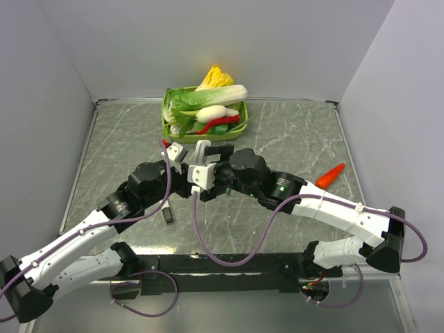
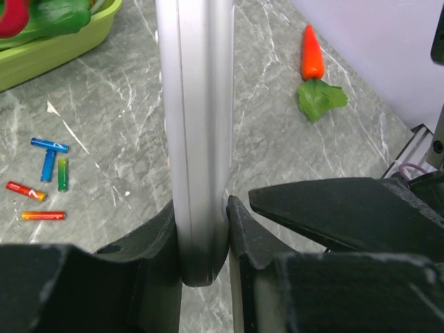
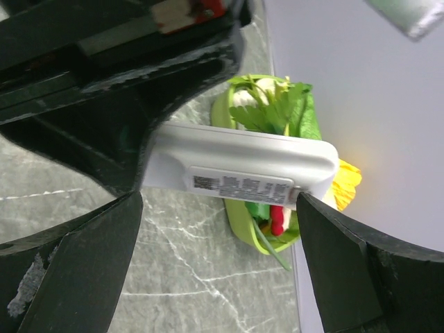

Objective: Load the batteries into the remote control

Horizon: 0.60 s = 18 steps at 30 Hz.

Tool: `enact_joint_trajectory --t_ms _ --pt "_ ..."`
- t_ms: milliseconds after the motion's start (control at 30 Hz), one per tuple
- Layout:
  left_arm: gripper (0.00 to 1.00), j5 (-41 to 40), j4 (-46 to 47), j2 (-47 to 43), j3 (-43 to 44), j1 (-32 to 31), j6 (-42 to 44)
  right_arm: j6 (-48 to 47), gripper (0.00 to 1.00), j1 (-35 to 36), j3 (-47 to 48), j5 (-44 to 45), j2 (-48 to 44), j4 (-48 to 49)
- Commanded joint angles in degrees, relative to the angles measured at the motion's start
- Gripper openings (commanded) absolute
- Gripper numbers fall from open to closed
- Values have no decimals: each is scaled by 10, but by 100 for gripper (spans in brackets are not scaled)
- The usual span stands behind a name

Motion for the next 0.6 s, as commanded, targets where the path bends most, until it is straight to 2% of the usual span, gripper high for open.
enact_joint_trajectory --t_ms 0,567 --pt "1 0 19 -13 29 -4 -5 -11 99 4 15 43 3 44" --pt "1 3 25 -19 31 -4 -12 11 97 8 23 6 12 11"
